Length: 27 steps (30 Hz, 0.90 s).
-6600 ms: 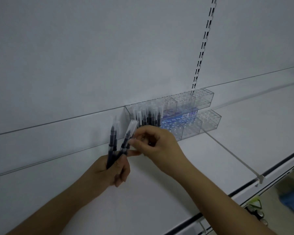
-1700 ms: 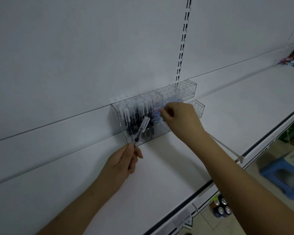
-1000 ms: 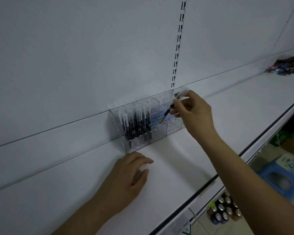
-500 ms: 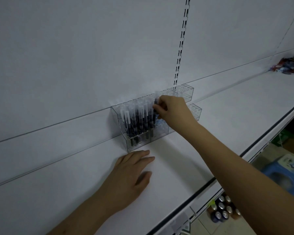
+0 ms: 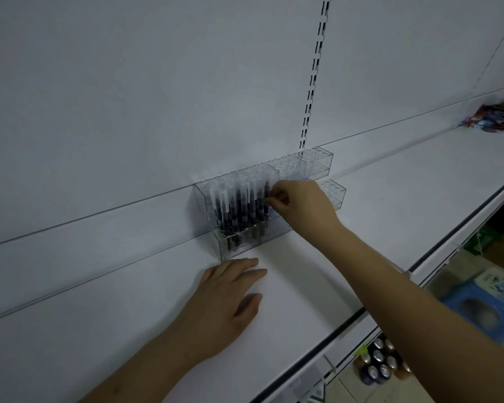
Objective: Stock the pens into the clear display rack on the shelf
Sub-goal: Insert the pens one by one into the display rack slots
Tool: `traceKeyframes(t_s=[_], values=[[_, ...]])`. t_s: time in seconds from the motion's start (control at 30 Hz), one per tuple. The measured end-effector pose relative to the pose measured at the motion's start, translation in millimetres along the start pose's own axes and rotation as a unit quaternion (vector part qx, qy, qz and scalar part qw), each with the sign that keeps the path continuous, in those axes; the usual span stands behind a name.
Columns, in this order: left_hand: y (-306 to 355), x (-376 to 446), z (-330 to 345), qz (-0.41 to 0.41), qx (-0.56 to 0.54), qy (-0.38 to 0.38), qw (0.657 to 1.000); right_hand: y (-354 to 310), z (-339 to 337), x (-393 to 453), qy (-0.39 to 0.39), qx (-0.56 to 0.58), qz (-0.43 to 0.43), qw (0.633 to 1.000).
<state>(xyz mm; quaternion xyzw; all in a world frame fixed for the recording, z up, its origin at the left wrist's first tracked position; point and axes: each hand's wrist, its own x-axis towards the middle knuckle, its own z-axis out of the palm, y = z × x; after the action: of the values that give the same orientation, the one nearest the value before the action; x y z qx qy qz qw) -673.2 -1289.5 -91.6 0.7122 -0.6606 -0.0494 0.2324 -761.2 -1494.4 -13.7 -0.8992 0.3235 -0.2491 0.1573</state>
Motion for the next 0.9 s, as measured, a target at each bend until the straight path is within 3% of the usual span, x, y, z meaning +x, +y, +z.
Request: traceKeyframes(t_s=[0.17,0.27,0.4,0.53,0.63,0.73,0.9], values=[[1.1,-0.4,-2.0,0.003,0.005,-0.003,1.000,-7.0,4.6,-30.6,0.119,0.038,0.012,0.992],[2.5,-0.6,-1.7,-0.001,0.012,-0.001,1.000,-21.5,4.0,-41.3,0.182,0.122,-0.028,0.975],[4.4,-3.2,0.1,-0.011,0.036,0.009,0.999,-52.9,-10.9,-39.4,0.209,0.277,-0.098,0.933],[14.5,-16.5,-17.3,-0.024,0.068,-0.028,0.997,-97.7,-25.3,-31.7,0.167,0.380,-0.193,0.889],[27.0,-47.2,-44.1,-0.102,0.045,0.002,0.994,-144.5,-22.7,-26.8,0.126,0.436,-0.250,0.855],[30.7,-97.3,-67.5,-0.240,0.056,0.111,0.963,-204.6,-10.6,-30.2,0.082,0.468,-0.306,0.825],[24.9,-205.6,-105.5,-0.400,0.101,0.286,0.865,-314.7,9.1,-68.0,-0.014,0.485,-0.400,0.777]])
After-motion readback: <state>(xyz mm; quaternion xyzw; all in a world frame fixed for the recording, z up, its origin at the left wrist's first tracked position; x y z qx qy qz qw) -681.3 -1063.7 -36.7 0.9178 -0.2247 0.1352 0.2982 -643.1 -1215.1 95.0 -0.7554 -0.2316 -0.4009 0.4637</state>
